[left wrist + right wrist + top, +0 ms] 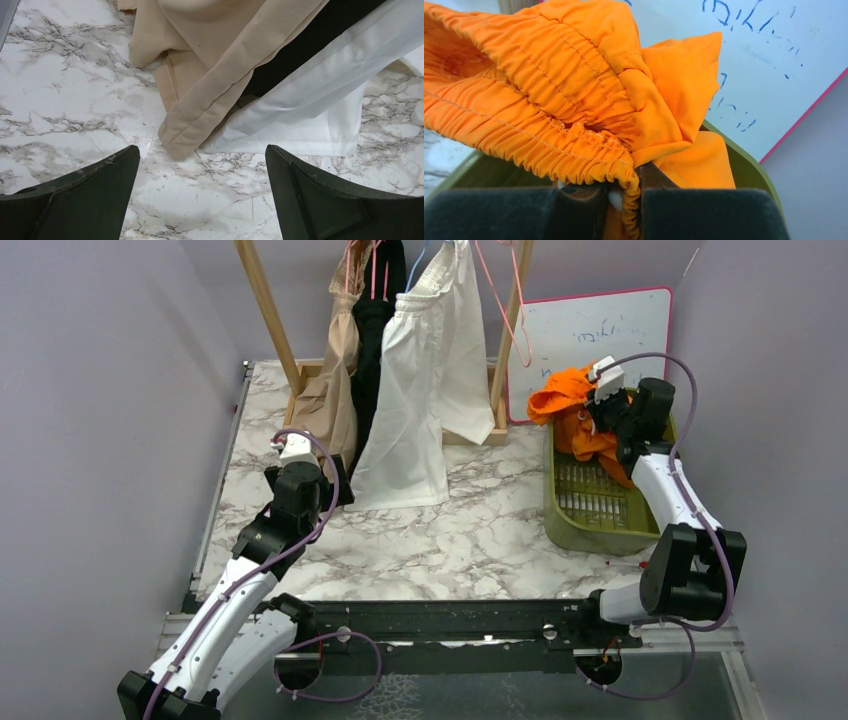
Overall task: Remove the shorts from the hanger
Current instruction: Place the shorts in the basket.
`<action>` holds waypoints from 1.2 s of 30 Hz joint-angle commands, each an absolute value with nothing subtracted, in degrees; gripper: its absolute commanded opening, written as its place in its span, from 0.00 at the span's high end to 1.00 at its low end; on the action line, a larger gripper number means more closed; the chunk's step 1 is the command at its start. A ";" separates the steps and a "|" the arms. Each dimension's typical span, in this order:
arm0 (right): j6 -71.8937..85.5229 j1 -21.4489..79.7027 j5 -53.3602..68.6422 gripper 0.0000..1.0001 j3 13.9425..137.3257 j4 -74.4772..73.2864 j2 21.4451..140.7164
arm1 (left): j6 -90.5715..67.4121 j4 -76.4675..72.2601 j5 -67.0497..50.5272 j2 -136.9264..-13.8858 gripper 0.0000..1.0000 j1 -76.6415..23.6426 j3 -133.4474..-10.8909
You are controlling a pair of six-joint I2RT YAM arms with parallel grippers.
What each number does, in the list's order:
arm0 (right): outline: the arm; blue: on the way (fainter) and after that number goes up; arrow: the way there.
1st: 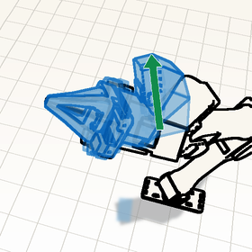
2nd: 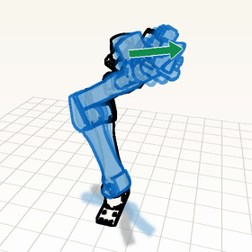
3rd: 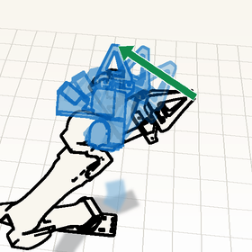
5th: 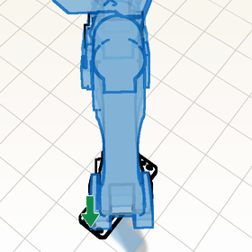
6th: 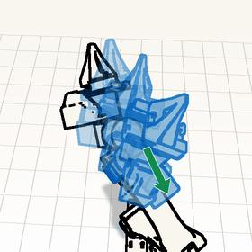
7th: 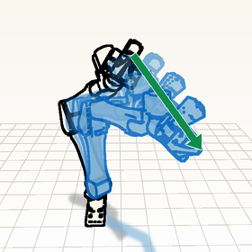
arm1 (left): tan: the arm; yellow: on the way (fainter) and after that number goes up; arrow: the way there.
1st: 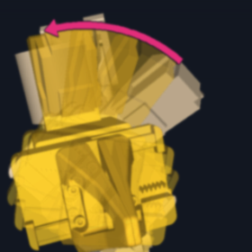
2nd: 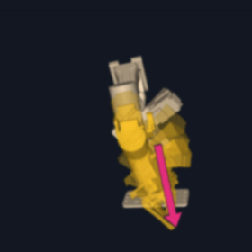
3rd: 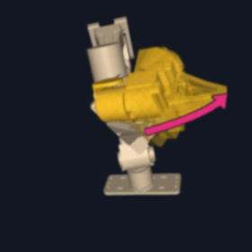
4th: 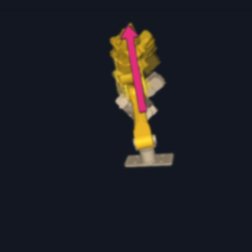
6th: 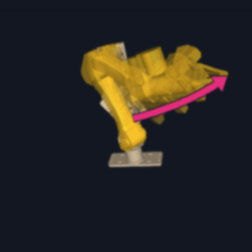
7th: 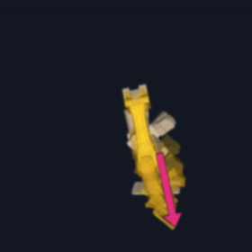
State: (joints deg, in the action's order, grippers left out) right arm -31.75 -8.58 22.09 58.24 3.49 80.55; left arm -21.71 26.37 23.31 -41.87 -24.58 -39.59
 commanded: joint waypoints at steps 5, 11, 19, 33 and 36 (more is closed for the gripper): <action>-31.84 -8.86 11.47 0.99 49.80 11.38 80.72 | -20.74 25.04 22.71 -42.00 0.01 -24.31 -39.28; -19.01 -11.40 7.97 0.99 45.42 17.22 77.85 | -20.64 25.05 22.23 -42.33 0.01 -24.36 -39.42; -14.77 -15.64 -3.00 0.99 47.21 19.04 77.96 | -20.55 24.92 21.87 -41.95 0.01 -24.37 -39.30; -17.09 -15.64 8.07 0.86 48.16 11.37 83.13 | -20.65 24.91 22.02 -41.57 0.01 -24.36 -39.14; -15.35 -15.62 9.76 0.87 50.23 5.86 86.62 | -20.65 24.95 21.59 -41.84 0.01 -24.34 -39.22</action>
